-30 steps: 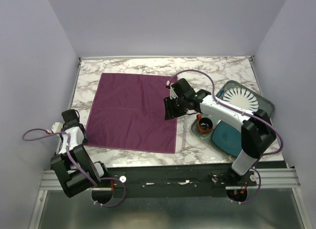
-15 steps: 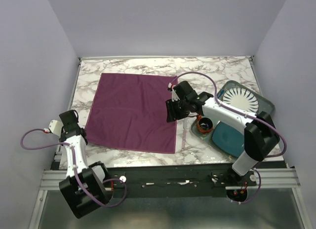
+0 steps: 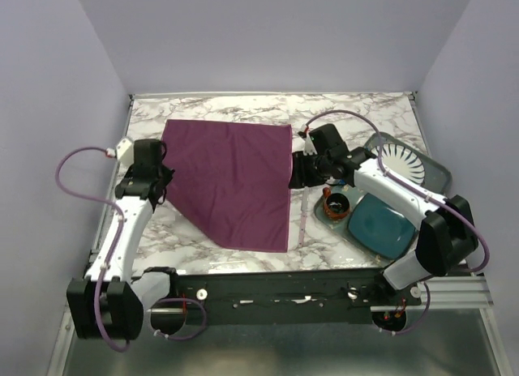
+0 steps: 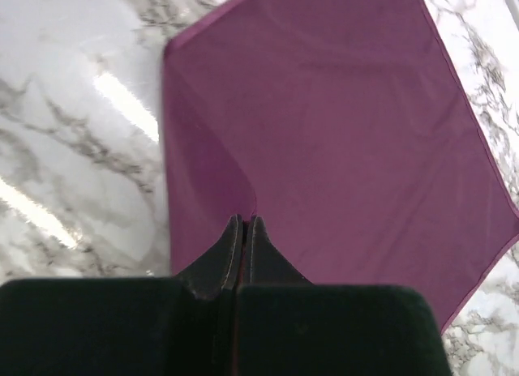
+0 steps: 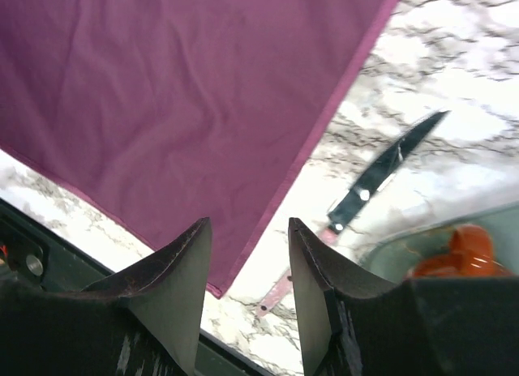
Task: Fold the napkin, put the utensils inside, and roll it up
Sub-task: Fold the napkin
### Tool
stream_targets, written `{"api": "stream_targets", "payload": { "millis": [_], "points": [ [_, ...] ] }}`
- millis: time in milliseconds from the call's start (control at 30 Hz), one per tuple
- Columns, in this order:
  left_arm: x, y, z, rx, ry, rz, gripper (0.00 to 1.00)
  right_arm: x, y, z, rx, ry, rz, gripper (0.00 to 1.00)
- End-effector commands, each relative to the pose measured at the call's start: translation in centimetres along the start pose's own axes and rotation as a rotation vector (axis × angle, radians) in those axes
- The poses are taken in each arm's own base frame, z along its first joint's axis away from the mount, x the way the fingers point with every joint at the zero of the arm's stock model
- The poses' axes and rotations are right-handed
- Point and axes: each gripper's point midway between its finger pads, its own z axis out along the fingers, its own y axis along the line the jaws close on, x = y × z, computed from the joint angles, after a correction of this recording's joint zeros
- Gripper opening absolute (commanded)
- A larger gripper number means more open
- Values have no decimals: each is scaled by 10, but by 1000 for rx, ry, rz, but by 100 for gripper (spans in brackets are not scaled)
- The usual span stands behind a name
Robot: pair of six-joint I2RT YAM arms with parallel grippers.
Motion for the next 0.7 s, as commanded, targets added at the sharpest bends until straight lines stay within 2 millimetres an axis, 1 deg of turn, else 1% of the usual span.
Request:
{"api": "stream_targets", "payload": {
  "millis": [0,33,67,100,133,167,200,233,267,300,333,367,400,433,467,500,533,567,600,633,667],
  "points": [
    [7,-64,9,72,-8,73,0,-6,-9,-13,16,-49,16,51],
    [18,-73,18,68,14,105,0,-4,-13,-13,24,-47,28,52],
    [20,-97,14,118,10,116,0,-4,-16,-13,29,-50,31,52],
    [25,-108,15,138,19,126,0,-3,-19,-15,34,-54,38,52],
    [35,-115,25,128,41,149,0,-1,-23,-15,41,-52,47,52],
    [31,-134,24,161,32,147,0,-1,-28,-15,54,-55,53,52],
    [40,-147,22,184,43,174,0,0,-31,-15,62,-55,58,52],
    [51,-153,32,173,58,201,0,-1,-36,-16,70,-62,70,52],
    [47,-175,27,215,43,211,0,1,-41,-16,83,-57,75,52],
    [53,-188,26,238,47,233,0,1,-44,-17,90,-61,80,52],
    [65,-195,37,227,60,265,0,-2,-50,-20,99,-74,90,52],
    [59,-216,32,261,40,266,0,-1,-54,-21,108,-77,96,52],
    [62,-225,33,270,38,285,0,-2,-56,-22,113,-83,100,52],
    [78,-232,40,272,55,317,0,-4,-61,-25,125,-90,106,52],
    [73,-251,37,306,39,308,0,-5,-64,-27,130,-99,110,52],
    [76,-258,38,316,40,319,0,-6,-67,-28,133,-101,114,52],
    [89,-263,47,312,54,342,0,-6,-71,-29,141,-104,122,52],
    [89,-278,43,349,51,333,0,-8,-72,-31,142,-111,123,52],
    [92,-284,46,358,56,338,0,-8,-74,-32,146,-112,124,52],
    [105,-286,56,352,73,355,0,-9,-77,-32,151,-115,131,52],
    [106,-298,53,380,76,354,0,-10,-78,-33,152,-116,130,52]
  ]
}}
